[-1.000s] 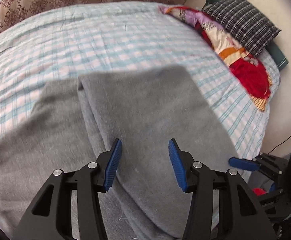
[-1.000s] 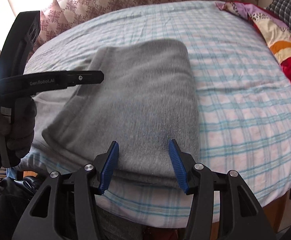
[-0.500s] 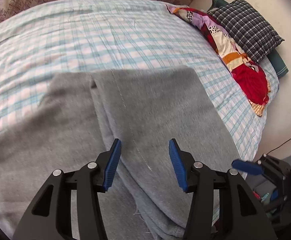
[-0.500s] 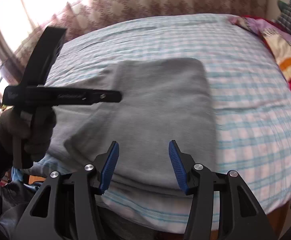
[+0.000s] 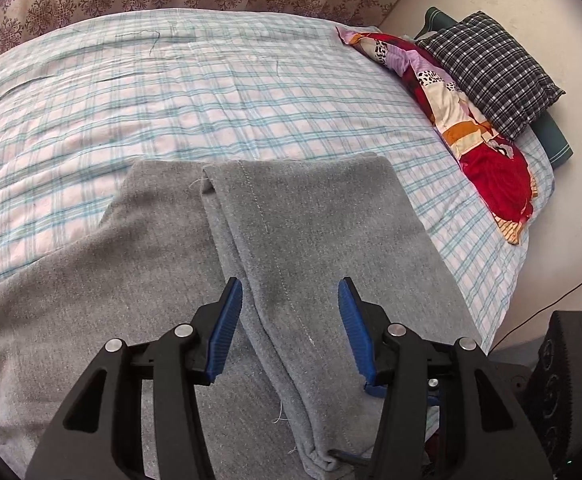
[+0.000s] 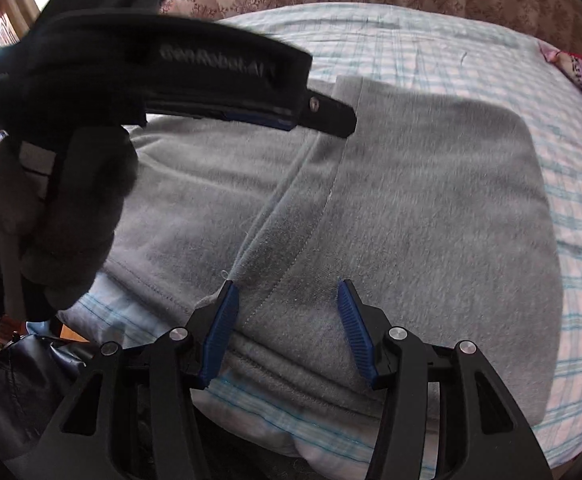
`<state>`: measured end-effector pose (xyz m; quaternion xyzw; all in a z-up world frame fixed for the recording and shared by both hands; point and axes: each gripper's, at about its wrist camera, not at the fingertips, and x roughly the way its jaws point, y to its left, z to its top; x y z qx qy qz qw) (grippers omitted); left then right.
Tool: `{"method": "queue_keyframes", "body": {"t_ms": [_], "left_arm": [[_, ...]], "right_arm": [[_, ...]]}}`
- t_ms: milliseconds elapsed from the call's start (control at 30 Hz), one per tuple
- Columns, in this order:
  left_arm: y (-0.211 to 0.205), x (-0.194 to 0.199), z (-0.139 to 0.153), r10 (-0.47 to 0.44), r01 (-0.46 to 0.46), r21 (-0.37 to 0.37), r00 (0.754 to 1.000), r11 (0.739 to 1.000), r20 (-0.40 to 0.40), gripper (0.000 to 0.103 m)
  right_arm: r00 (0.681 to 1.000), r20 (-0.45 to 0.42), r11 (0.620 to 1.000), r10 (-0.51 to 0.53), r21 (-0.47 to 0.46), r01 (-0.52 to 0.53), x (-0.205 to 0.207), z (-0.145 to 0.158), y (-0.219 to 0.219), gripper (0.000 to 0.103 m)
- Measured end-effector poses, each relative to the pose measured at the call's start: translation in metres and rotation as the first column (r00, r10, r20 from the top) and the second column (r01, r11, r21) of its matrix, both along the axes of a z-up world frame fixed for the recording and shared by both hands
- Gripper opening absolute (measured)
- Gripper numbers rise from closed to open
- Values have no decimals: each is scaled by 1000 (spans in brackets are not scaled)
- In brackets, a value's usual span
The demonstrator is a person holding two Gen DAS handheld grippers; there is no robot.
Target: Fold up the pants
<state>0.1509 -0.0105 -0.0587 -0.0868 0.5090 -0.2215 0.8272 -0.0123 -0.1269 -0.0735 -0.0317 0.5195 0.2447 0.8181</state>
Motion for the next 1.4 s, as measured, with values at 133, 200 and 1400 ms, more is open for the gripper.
{"method": "queue_keyframes", "body": {"t_ms": [133,200,1400], "left_arm": [[-3,2,-2,1,-1,0,1000,1000,-8,51],[-6,3,-2,-2,2,-1,1000,1000,-8,51],[-141,42,4,-171,179,171,983,969,-64,81]], "right_arm": [[1000,-1,1000,0,-2,0,-3,-1,1,53],[1000,-4,1000,-3,11,3,-3,0,0,53],[863,-213,844,-458,203,497,2,-10,-180,57]]}}
